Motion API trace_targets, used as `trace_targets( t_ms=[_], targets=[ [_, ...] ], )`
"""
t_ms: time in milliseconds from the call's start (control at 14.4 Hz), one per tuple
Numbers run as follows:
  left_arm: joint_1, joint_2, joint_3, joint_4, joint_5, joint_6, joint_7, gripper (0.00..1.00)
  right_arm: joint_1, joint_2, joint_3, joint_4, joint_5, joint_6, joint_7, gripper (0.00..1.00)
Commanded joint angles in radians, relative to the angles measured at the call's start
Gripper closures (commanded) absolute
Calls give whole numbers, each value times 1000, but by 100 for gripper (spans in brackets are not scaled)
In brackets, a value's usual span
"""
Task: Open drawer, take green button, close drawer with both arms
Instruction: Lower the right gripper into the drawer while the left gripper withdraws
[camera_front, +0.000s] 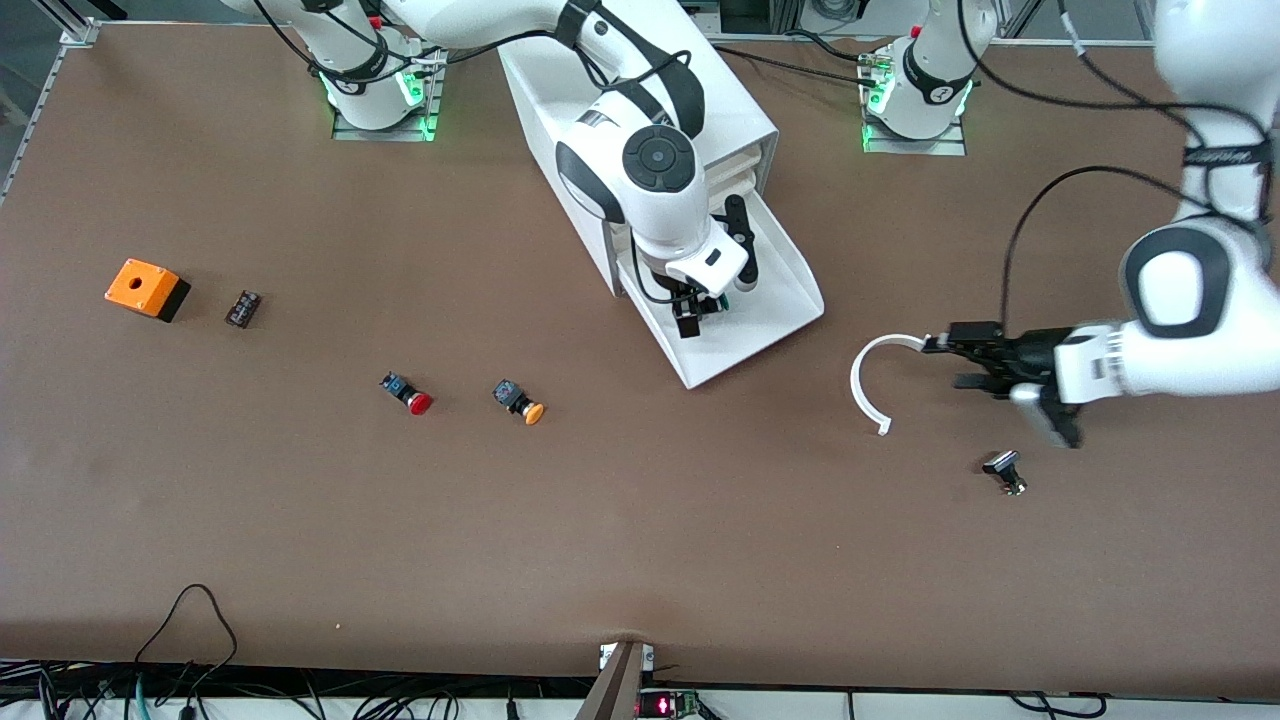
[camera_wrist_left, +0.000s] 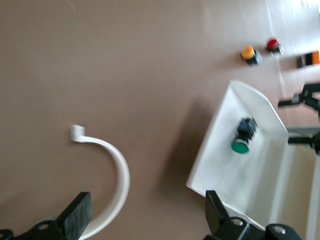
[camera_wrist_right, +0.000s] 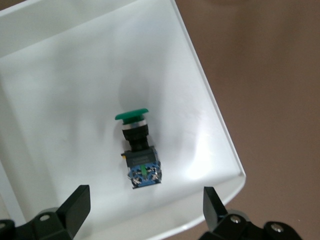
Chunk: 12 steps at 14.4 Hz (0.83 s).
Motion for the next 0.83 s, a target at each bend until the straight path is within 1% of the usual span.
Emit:
trace_targets(
  t_ms=[0,69,138,277,415,554,762],
  targets=[
    [34,-121,-3,-29,75,63,-11,0,21,38,-8,42,6,-9,10,0],
    [34,-154,-3,-38,126,77,-14,0,24,46,-8,42,4,-9,12,0],
    [39,-191,-3,-50,133,77,-17,0,36,55,-8,40,4,-10,12,0],
    [50,-251,-2,-64,155,69,-84,0,35,66,-8,36,4,-10,12,0],
    [57,-300,-3,-66,262,51,-157,0,35,78,-8,32,3,-10,10,0],
    [59,-354,-3,-69,335,3,-248,0,26,96,-10,37,6,3,12,0],
    [59,-408,-14,-66,485,-50,-397,0,22,116,-10,40,7,30,13,0]
  ],
)
